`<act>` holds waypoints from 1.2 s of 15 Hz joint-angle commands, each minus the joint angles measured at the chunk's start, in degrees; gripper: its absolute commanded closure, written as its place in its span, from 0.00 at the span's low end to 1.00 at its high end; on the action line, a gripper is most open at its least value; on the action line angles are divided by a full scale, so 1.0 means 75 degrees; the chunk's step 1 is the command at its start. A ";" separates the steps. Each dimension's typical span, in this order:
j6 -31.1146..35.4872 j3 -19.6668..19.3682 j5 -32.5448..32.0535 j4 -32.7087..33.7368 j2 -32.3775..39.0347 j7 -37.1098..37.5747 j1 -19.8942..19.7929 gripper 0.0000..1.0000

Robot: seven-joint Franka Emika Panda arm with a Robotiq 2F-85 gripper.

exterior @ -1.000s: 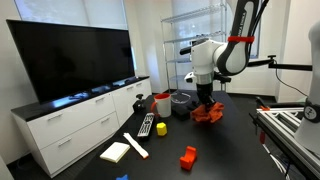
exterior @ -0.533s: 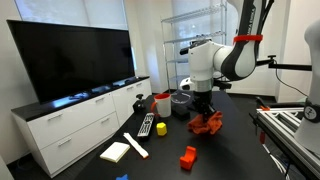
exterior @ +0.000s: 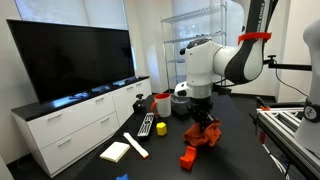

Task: Wipe the table with the orange cloth

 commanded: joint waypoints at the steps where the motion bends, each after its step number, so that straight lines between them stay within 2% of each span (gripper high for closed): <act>1: 0.0110 0.0191 -0.0169 0.0000 0.0032 0.0300 -0.0088 0.96; 2: -0.0025 0.0241 -0.0097 0.0000 -0.0004 0.0354 -0.0081 0.61; 3: 0.0060 0.0275 -0.0050 0.0002 0.0005 0.0396 -0.0122 0.59; 7: 0.0165 0.0790 0.1043 0.0006 -0.0021 -0.0077 -0.0634 0.32; 8: 0.0233 0.0453 0.1771 0.0014 -0.0038 -0.0443 -0.0196 0.24; 9: 0.0131 0.1285 0.2301 0.0016 -0.0171 -0.0584 -0.0978 0.17; 11: 0.0062 0.2301 0.3634 0.0072 -0.0272 -0.0759 -0.1685 0.02; 13: -0.0042 0.3334 0.4904 -0.0323 -0.0811 -0.0868 -0.2245 0.00; 14: -0.0314 0.3704 0.5522 0.0088 -0.0684 -0.0903 -0.2346 0.00; 15: -0.0397 0.4092 0.6132 0.0061 -0.0861 -0.0978 -0.2477 0.00; 17: -0.0525 0.4681 0.7353 -0.0174 -0.1462 -0.1172 -0.2531 0.00; 18: -0.0814 0.4706 0.7967 -0.0077 -0.1762 -0.1315 -0.2338 0.00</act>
